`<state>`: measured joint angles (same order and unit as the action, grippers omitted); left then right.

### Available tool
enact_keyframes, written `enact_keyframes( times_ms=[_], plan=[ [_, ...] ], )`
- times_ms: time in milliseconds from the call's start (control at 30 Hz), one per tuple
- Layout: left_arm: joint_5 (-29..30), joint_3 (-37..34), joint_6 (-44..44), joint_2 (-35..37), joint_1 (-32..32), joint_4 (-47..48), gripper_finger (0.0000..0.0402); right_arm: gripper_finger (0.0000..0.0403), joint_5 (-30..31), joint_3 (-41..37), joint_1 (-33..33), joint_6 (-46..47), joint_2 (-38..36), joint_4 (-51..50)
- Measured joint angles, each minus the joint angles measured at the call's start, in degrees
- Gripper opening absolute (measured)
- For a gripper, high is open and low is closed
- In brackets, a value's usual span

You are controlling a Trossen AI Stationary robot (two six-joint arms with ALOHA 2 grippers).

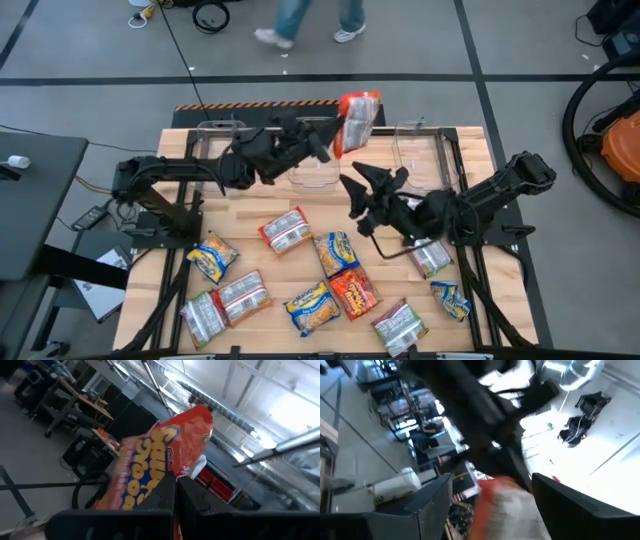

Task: Sort Maruchan noodles
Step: Put the orange noodle pack into the middle transparent bin

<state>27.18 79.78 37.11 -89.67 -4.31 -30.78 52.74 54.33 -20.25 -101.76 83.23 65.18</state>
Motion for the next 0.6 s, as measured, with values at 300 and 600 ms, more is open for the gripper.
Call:
enact_keyframes(
  times_ms=[300,600],
  plan=[
    [4.42,-28.29,11.33,3.22,-2.87,-43.25,0.0005,0.0265,-11.17,-0.44,6.71,12.26,0.07,-12.76],
    [10.08,-33.24,13.29,2.96,-3.68,-49.61,0.001,0.0265,-24.39,0.45,17.27,16.79,4.98,-12.41]
  ],
)
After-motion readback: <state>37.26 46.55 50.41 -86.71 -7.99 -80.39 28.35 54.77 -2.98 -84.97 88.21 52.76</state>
